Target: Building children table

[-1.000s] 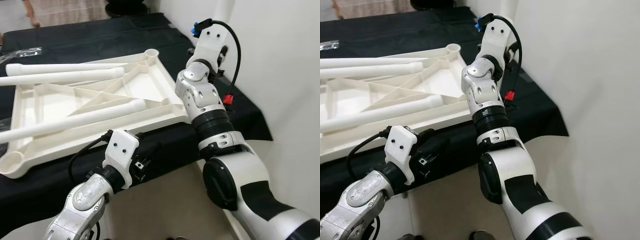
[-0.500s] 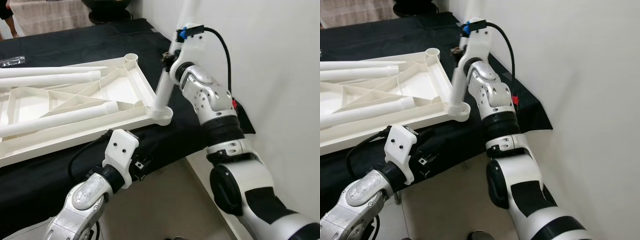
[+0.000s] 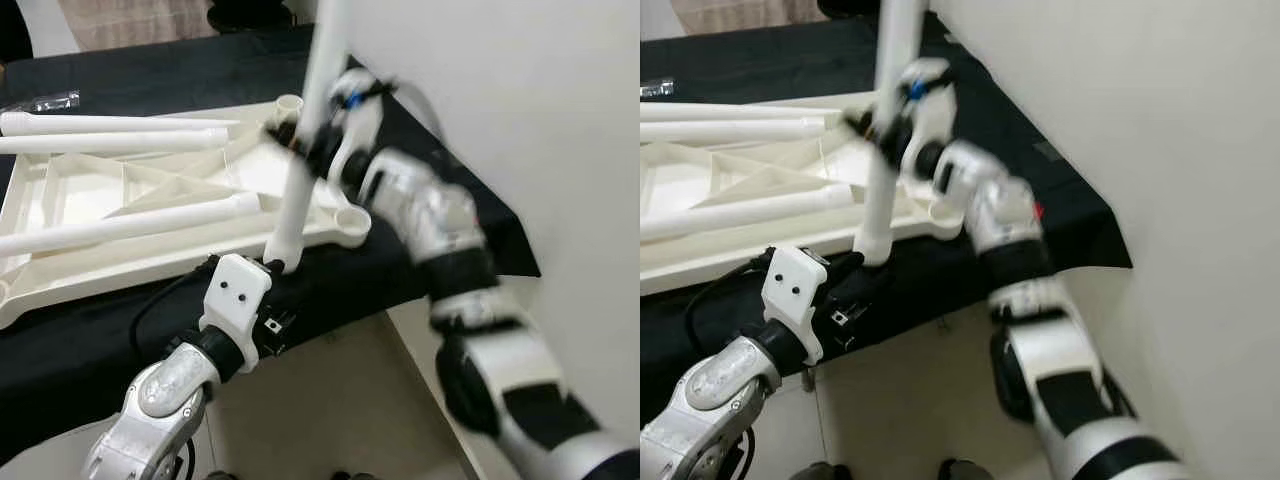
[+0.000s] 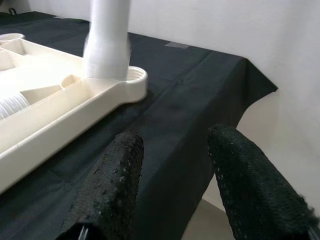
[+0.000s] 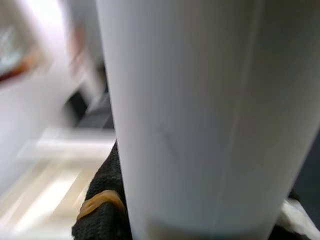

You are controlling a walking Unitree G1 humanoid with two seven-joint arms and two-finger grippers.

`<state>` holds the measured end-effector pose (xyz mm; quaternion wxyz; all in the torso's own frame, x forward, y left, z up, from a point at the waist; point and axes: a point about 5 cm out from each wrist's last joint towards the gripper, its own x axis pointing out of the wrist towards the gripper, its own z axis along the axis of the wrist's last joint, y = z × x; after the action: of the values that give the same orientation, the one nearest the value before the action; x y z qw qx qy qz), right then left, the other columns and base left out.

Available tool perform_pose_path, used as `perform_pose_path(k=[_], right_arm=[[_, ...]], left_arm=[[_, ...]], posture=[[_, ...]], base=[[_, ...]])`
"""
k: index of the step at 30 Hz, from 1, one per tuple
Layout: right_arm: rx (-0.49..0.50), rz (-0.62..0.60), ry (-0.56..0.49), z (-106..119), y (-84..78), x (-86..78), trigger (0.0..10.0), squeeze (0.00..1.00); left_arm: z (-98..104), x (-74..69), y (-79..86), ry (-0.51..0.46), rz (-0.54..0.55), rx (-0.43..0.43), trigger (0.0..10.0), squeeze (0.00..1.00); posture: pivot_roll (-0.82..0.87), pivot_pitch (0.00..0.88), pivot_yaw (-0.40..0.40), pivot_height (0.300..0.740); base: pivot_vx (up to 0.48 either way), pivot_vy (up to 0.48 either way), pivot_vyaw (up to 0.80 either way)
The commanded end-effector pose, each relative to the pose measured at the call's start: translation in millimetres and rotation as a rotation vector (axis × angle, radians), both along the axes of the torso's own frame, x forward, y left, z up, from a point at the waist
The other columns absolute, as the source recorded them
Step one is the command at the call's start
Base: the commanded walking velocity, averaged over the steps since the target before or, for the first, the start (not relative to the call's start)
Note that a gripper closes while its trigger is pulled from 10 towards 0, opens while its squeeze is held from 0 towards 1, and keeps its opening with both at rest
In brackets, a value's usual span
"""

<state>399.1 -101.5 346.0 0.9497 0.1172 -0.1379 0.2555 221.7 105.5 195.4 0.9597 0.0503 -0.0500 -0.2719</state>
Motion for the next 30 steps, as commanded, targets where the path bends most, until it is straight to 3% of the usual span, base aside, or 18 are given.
perform_pose_path(k=[1,2,3,4,6,8,9,11,12,14,15,16,19,24,27,30], right_arm=[[0.064,-0.019,-0.047,15.9,-6.7,-1.5,10.0,0.0],[0.064,-0.019,-0.047,15.9,-6.7,-1.5,10.0,0.0],[0.236,0.152,-0.027,38.5,-14.1,-9.4,10.0,0.0],[0.236,0.152,-0.027,38.5,-14.1,-9.4,10.0,0.0],[0.358,0.266,-0.026,53.1,-19.6,-15.2,10.0,0.0],[0.395,0.267,-0.034,56.8,-23.0,-15.2,10.0,0.0],[0.409,0.153,-0.09,61.9,-33.3,-12.2,10.0,0.0],[0.374,-0.223,-0.191,65.1,-58.8,-5.7,10.0,0.0],[0.374,-0.223,-0.191,65.1,-58.8,-5.7,10.0,0.0],[0.248,-0.515,-0.33,64.1,-66.9,-10.5,10.0,0.0],[0.248,-0.515,-0.33,64.1,-66.9,-10.5,10.0,0.0],[0.176,-0.596,-0.395,62.9,-63.4,-14.1,10.0,0.0],[0.016,-0.681,-0.519,51.4,-43.0,-22.4,10.0,0.0],[-0.027,-0.753,-0.563,37.4,-33.6,-24.6,10.0,0.0],[-0.002,-0.779,-0.508,21.7,-30.2,-17.7,10.0,0.0],[-0.014,-0.697,-0.463,6.1,-21.2,-12.2,10.0,0.0]], left_arm=[[-1.8,-0.9,-0.1,0.008,-0.006,0.0,10.0,0.0],[-1.8,-0.9,-0.1,0.008,-0.006,0.0,10.0,0.0],[-2.6,-1.1,-0.7,0.01,-0.008,0.0,10.0,0.0],[-2.6,-1.1,-0.7,0.01,-0.008,0.0,10.0,0.0],[-3.2,-1.4,-1.4,0.012,-0.011,-0.001,10.0,0.0],[-3.4,-1.5,-1.5,0.012,-0.011,0.0,10.0,0.0],[-3.6,-1.6,-1.2,0.011,-0.009,0.0,10.0,0.0],[-3.2,-1.6,-1.0,0.009,-0.007,0.0,10.0,0.0],[-3.2,-1.6,-1.0,0.009,-0.007,0.0,10.0,0.0],[-1.8,-1.8,-2.1,0.005,-0.011,-0.005,10.0,0.0],[-1.8,-1.8,-2.1,0.005,-0.011,-0.005,10.0,0.0],[-0.9,-1.7,-2.7,0.002,-0.012,-0.009,10.0,0.0],[4.0,0.6,-1.5,-0.021,0.007,-0.02,10.0,0.0],[6.9,3.0,1.4,-0.038,0.037,-0.023,10.0,0.0],[9.0,4.9,3.8,-0.052,0.077,-0.025,10.0,0.0],[13.4,13.4,11.5,-0.081,0.16,0.018,10.0,0.0]], posture=[[0.08,0.171,-0.081,0.74],[0.08,0.171,-0.081,0.74],[0.08,0.167,-0.078,0.74],[0.08,0.167,-0.078,0.74],[0.08,0.167,-0.078,0.74],[0.08,0.163,-0.078,0.74],[0.08,0.161,-0.077,0.74],[0.08,0.158,-0.074,0.74],[0.08,0.158,-0.074,0.74],[0.08,0.156,-0.072,0.74],[0.08,0.156,-0.072,0.74],[0.08,0.156,-0.072,0.74],[0.08,0.162,-0.073,0.74],[0.08,0.176,-0.077,0.74],[0.08,0.182,-0.082,0.74],[0.09,0.184,-0.087,0.74]], base=[[0.0,0.0,0.0],[0.0,0.0,0.0],[0.0,0.0,0.0],[0.0,0.0,0.0],[0.0,0.0,0.0],[0.0,0.0,0.0],[0.0,0.0,0.0],[0.0,0.0,0.0],[0.0,0.0,0.0],[0.0,0.0,0.0],[0.0,0.0,0.0],[0.0,0.0,0.0],[0.0,0.0,0.0],[0.0,0.0,0.0],[0.0,0.0,0.0],[0.0,0.0,0.0]])
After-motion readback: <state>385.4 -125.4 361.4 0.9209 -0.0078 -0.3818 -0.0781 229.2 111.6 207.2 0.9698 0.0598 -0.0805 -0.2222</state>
